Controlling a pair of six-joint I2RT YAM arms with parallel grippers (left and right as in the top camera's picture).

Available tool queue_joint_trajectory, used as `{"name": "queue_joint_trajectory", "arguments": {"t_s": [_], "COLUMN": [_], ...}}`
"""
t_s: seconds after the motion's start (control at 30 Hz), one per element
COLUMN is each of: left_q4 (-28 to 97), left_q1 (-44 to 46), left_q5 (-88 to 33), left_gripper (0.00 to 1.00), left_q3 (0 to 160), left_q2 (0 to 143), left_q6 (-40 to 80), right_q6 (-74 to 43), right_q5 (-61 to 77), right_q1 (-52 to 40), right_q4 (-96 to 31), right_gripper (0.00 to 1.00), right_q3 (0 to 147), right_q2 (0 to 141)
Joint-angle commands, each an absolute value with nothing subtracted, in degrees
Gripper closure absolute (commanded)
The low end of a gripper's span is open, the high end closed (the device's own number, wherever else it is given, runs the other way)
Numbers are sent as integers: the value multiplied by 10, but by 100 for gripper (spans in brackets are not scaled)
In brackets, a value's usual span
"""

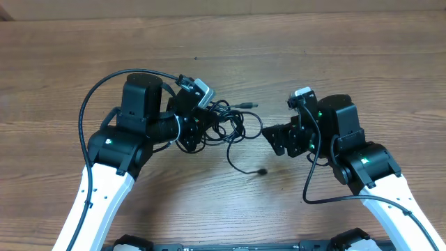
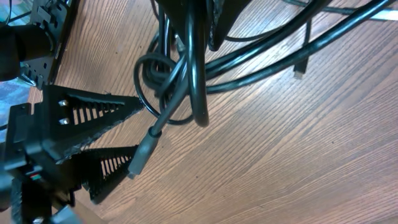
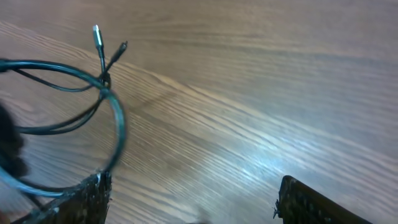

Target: Untangle cables

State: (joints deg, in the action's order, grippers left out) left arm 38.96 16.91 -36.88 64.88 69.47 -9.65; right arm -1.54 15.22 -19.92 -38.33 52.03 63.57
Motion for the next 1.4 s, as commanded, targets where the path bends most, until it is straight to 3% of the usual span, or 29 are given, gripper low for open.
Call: {"name": "queue_joint_trajectory", "arguments": {"t_s": [0.0,0.5,0.93,1.37], "left_q4": [383,387,391,387], "left_q1": [169,169,169,169], "left_q5": [-386,-370,-354,-354], "left_gripper": [96,96,96,96], "left_q3": [658,658,658,658], "left_q2": [687,688,689,689], "left_q6": [-107,-107,-93,-92], "right_q6": [-26,-123,-67,-29], "right_q5": [112,73,342,398], "right_q1": [-198,-197,-197,-197], "right_q4": [-401,-419,-262,-258], "right_gripper": [15,14,8,8], "right_q3": [529,529,530,529], "right_q2": [628,628,627,627]}}
